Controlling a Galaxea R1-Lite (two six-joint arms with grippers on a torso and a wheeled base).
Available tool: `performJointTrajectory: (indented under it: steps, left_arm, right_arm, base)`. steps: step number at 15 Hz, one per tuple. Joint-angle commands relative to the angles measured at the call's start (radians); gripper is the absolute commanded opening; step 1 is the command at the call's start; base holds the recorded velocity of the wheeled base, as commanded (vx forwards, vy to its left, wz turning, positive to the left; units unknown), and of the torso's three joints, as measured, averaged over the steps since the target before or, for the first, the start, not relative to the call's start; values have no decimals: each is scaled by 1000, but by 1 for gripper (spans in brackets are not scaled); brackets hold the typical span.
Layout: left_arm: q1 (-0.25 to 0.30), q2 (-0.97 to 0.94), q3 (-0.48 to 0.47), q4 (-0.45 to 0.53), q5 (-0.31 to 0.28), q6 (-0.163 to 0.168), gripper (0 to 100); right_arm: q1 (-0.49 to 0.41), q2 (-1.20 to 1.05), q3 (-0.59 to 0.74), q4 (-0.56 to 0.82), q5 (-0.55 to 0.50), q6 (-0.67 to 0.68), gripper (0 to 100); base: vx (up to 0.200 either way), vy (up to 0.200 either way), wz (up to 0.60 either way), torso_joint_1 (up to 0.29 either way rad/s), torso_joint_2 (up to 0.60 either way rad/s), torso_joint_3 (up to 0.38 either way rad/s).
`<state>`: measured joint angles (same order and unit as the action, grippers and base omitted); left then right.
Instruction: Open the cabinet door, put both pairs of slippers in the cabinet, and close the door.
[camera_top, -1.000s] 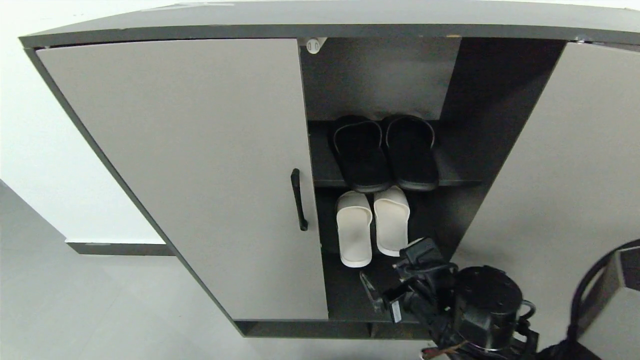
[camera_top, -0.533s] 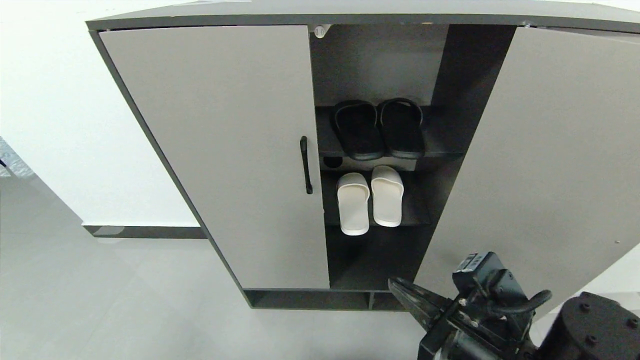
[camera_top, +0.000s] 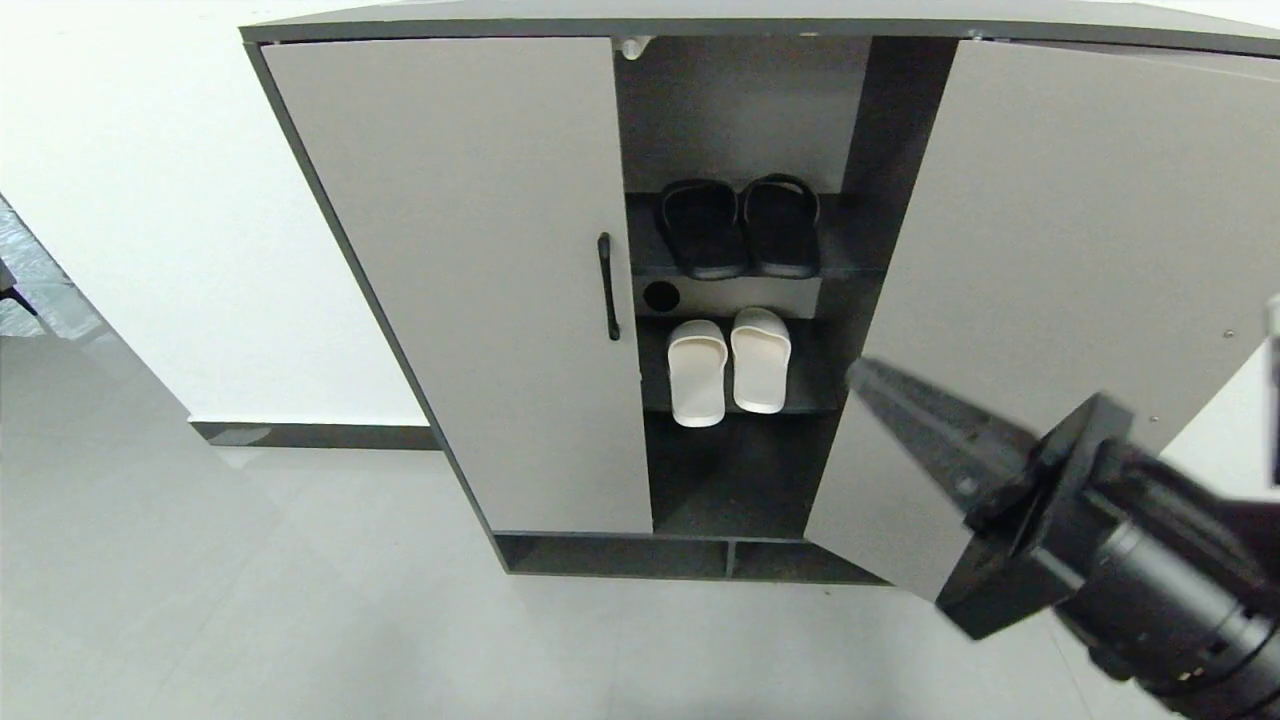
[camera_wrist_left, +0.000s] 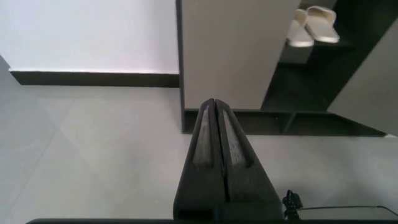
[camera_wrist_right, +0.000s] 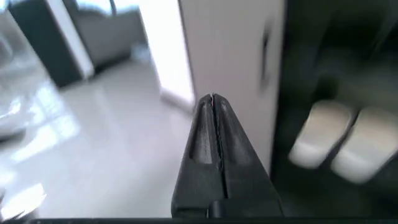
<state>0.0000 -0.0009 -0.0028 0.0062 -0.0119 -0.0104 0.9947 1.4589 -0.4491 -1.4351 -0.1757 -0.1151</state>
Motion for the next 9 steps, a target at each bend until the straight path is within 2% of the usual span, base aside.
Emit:
performJointTrajectory:
  steps: [1,3,7,9]
  left_arm:
    - [0,1,0,0,0,0,0]
    - [0,1,0,0,0,0,0]
    - [0,1,0,0,0,0,0]
    - [0,1,0,0,0,-2,0]
  right_arm:
    - [-83,-88,-117,1,-11,-80,0]
    - [-237,-88,-233,-4,-36,-124,0]
    - [-469,-77,-464,-31,-139,-123,0]
    - [-623,-66,-554,-33,-143,-123,0]
  base:
    - [0,0,0,0,0,0]
    - [0,0,0,0,0,0]
    - [0,0,0,0,0,0]
    - [0,0,0,0,0,0]
